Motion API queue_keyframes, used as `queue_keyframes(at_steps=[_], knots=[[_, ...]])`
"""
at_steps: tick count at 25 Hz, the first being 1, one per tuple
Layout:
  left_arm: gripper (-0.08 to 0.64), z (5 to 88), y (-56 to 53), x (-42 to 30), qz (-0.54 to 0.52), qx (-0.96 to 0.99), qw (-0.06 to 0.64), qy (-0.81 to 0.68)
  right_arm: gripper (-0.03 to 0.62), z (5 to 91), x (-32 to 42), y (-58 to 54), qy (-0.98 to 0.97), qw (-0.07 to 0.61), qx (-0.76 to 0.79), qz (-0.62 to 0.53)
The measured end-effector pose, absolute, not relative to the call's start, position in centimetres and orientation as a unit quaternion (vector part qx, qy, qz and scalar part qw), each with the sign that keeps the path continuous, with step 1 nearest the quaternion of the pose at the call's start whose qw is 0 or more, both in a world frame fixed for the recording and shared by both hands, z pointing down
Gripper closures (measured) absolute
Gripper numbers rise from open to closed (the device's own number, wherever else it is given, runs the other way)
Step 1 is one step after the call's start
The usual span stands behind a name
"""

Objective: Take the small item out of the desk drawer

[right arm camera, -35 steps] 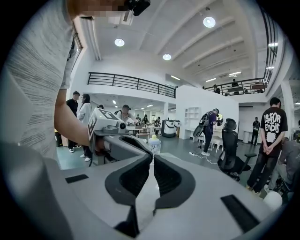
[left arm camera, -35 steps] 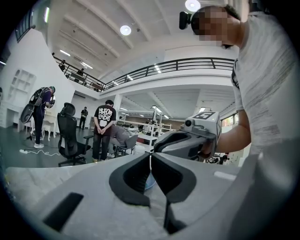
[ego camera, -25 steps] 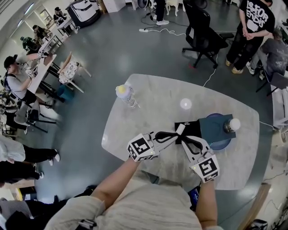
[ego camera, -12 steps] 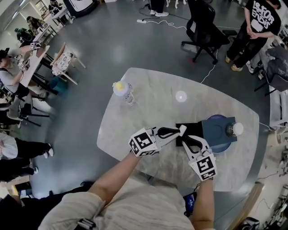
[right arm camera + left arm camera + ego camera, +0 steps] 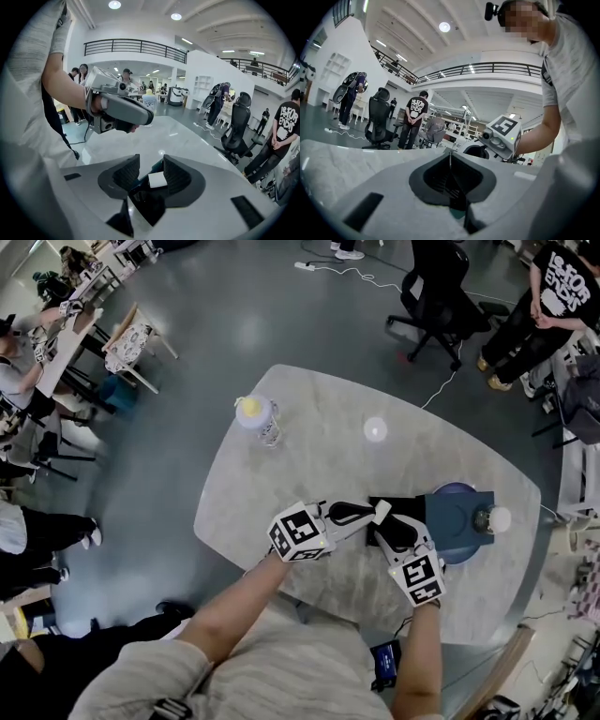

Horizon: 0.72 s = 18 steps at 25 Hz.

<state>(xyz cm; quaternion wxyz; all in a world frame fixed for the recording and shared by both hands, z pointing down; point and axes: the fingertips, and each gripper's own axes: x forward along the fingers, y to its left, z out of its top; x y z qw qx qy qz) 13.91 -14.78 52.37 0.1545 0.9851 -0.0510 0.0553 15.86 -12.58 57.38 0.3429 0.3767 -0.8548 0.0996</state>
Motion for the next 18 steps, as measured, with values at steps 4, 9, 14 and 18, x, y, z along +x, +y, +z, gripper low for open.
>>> queue_keyframes(at_steps=[4,9,14,18], knots=[[0.540,52.9,-15.6,13.7,0.055,0.984,0.162,-0.056,0.427,58.5,15.9,-13.5,-0.849,0.365,0.368,0.101],[0.540,53.4,-16.0,13.8,0.053,0.983,0.169,-0.055,0.390,60.2,16.2,-14.2,-0.841,0.394,0.356,0.103],[0.540,53.5,-16.4,13.7,0.052,0.982,0.173,-0.052,0.371,61.7,16.5,-14.5,-0.826,0.428,0.348,0.114],[0.540,53.7,-16.7,13.7,0.051,0.982,0.177,-0.049,0.359,63.5,17.1,-14.6,-0.807,0.467,0.342,0.117]])
